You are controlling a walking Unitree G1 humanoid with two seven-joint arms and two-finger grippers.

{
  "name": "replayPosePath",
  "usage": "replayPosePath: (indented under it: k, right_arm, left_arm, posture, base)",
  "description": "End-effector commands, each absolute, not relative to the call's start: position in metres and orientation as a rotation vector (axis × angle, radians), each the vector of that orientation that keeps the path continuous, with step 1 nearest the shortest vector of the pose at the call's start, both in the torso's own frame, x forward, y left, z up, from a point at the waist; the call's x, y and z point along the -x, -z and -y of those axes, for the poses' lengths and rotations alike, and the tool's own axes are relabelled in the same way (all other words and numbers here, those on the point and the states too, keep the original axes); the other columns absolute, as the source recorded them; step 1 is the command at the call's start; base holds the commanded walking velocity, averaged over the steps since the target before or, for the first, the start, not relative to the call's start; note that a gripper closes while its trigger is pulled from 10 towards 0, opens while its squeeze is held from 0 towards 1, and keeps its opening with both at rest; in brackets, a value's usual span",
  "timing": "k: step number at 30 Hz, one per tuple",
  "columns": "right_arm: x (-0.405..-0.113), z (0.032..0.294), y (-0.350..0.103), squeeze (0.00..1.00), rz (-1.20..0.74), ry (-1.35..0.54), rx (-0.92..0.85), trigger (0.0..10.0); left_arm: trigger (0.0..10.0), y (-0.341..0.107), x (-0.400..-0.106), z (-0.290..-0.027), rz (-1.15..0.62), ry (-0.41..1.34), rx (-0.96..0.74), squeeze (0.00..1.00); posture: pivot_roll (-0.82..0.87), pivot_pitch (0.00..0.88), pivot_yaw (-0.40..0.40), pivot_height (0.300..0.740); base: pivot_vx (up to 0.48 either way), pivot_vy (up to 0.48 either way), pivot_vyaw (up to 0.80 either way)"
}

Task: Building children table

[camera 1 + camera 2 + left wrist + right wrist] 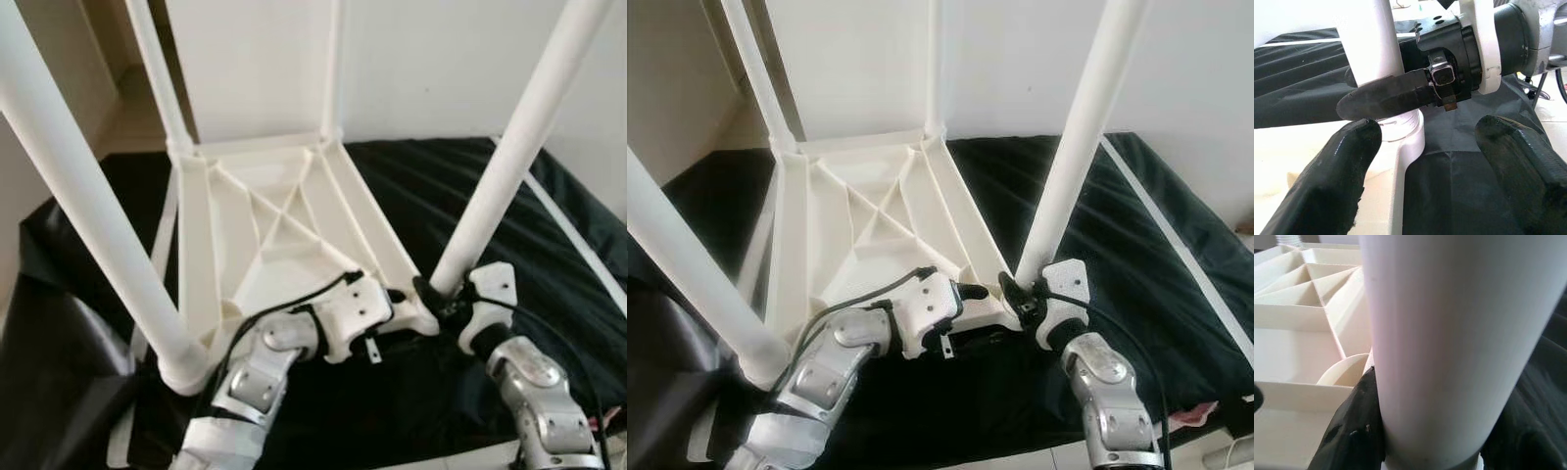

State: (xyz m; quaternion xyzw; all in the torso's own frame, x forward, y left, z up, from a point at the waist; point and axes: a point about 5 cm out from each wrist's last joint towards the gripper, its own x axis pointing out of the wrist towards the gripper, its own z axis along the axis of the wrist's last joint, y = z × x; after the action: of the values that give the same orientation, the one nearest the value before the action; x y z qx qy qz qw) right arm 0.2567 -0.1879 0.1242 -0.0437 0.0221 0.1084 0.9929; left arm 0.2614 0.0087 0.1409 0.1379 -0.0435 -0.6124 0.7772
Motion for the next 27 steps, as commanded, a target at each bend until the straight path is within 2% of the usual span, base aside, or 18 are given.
replayPosePath:
  k: [1,3,9,21,27]
  right_arm:
    - [-0.251,0.197,-0.107,0.00,-0.144,-0.113,0.098,10.0]
    - [-0.252,0.189,-0.108,0.00,-0.146,0.030,0.025,10.0]
    - [-0.263,0.172,-0.111,0.00,-0.150,0.182,-0.075,10.0]
    - [-0.263,0.145,-0.113,0.00,-0.162,0.183,-0.112,10.0]
    - [-0.264,0.145,-0.117,0.00,-0.147,0.196,-0.092,10.0]
  left_arm:
    - [10.0,-0.142,-0.266,-0.009,0.109,1.220,-0.284,0.00]
    - [10.0,-0.143,-0.266,-0.009,0.111,1.221,-0.285,0.00]
    - [10.0,-0.145,-0.267,-0.008,0.116,1.223,-0.284,0.00]
    - [10.0,-0.148,-0.268,-0.007,0.122,1.222,-0.284,0.00]
    - [10.0,-0.148,-0.268,-0.006,0.124,1.226,-0.286,0.00]
  posture:
    - [-0.10,0.000,-0.035,0.740]
    - [-0.10,0.000,-0.032,0.740]
    - [-0.09,0.000,-0.030,0.740]
    - [-0.08,0.000,-0.026,0.740]
    - [-0.08,0.000,-0.027,0.740]
  base:
    - [0.000,0.000,0.00]
    - [0.000,0.000,0.00]
    - [0.000,0.000,0.00]
    - [0.000,0.000,0.00]
    - [0.000,0.000,0.00]
